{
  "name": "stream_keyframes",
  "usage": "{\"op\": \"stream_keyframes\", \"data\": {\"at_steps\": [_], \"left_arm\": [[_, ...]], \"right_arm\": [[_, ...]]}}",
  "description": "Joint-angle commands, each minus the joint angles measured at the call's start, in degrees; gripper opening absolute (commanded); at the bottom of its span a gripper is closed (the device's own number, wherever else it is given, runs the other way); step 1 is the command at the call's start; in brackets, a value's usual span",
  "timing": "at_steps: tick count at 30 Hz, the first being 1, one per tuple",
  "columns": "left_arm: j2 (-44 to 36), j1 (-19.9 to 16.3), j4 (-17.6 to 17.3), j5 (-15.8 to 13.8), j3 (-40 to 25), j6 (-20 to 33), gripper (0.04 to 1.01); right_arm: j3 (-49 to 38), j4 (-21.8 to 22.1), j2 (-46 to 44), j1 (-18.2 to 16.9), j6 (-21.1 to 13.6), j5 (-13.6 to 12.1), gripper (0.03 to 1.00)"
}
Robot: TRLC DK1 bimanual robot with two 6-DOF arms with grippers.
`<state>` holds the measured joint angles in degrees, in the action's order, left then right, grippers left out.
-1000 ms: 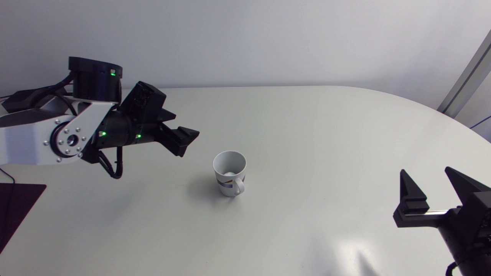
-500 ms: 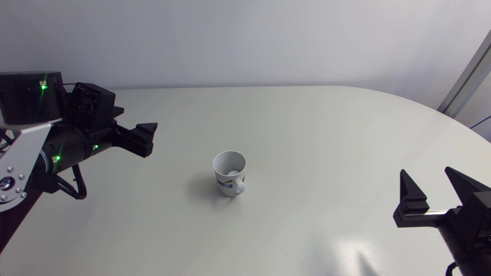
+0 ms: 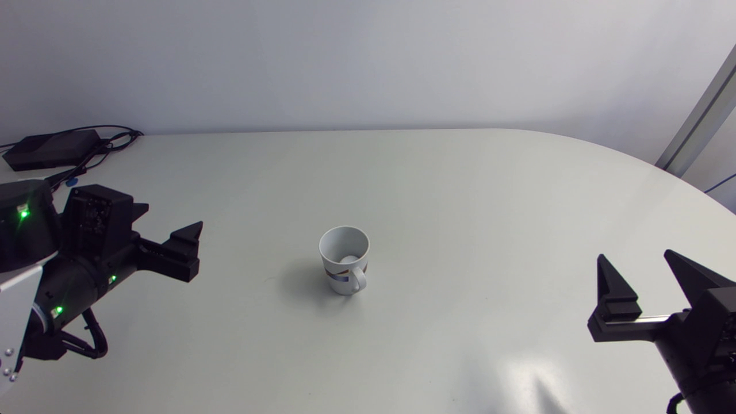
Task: Pick up the white golf ball from the table and place it into the cup.
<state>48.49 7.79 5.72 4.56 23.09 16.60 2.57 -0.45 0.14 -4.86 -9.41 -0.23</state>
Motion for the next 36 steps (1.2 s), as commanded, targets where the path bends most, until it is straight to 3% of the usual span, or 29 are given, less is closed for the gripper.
{"op": "stream_keyframes", "data": {"at_steps": [1,5,11,17,31,36], "left_arm": [[-3.23,-0.5,1.32,0.1,-3.84,-1.4,0.992],[-8.68,-0.67,2.02,0.1,-7.45,-1.4,0.99],[-17.55,-4.72,3.34,0.1,-11.84,-1.75,0.99],[-23.0,-6.03,2.02,0.1,-15.45,-1.75,0.987],[-45.59,-6.03,-9.93,0.1,-20.63,-1.13,0.974],[-46.56,-6.74,-11.43,0.1,-20.63,-0.96,0.972]], "right_arm": [[-2.57,-0.34,-0.23,0.47,0.18,-0.47,0.966],[-2.57,-0.34,-0.23,0.47,0.18,-0.47,0.966],[-2.57,-0.34,-0.14,0.64,0.18,-0.47,0.966],[-2.57,-0.34,-0.05,0.64,0.18,-0.47,0.966],[-2.57,-0.43,0.12,0.64,0.18,-0.47,0.966],[-2.57,-0.43,0.21,0.64,0.18,-0.47,0.966]]}}
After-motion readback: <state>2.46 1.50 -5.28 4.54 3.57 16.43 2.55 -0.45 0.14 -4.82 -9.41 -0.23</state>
